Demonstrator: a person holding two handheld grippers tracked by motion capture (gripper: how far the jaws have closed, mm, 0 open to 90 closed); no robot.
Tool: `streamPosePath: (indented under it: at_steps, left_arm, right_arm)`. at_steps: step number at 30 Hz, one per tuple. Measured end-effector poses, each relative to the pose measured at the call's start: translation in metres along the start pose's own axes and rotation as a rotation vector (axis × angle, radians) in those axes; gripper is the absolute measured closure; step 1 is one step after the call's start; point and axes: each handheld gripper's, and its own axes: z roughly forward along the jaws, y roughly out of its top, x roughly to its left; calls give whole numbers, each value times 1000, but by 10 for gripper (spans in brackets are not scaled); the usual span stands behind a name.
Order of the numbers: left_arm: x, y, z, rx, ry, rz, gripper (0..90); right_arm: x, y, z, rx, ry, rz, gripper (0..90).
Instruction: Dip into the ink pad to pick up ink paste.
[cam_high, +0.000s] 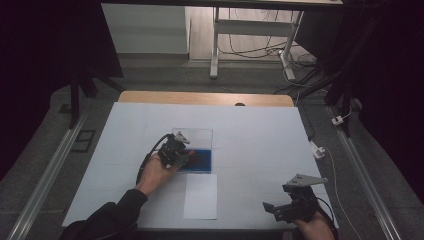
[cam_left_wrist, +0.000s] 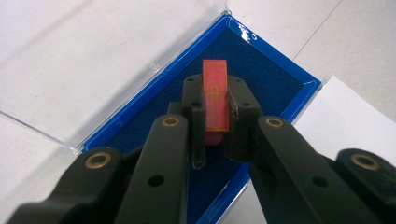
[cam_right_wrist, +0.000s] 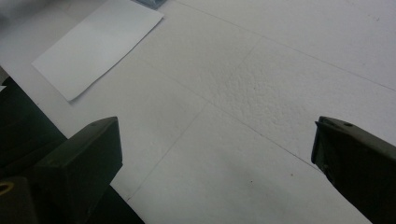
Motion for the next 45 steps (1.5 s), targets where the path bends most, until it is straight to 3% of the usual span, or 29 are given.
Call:
streamPosePath:
  at_steps: [6, 13, 27, 45]
  left_arm:
    - [4, 0, -1, -5, -24, -10, 799]
    - [5, 0, -3, -19, -16, -4, 797]
    - [7, 0, -30, -81, -71, -32, 796]
    - [-4, -5, -57, -131, -112, 7, 796]
  right_arm:
    - [0, 0, 0, -6, 4, 0, 21]
    - [0, 0, 0, -6, 4, -1, 21]
    - [0, -1, -1, -13, 6, 3, 21]
    - [0, -1, -1, -14, 5, 5, 21]
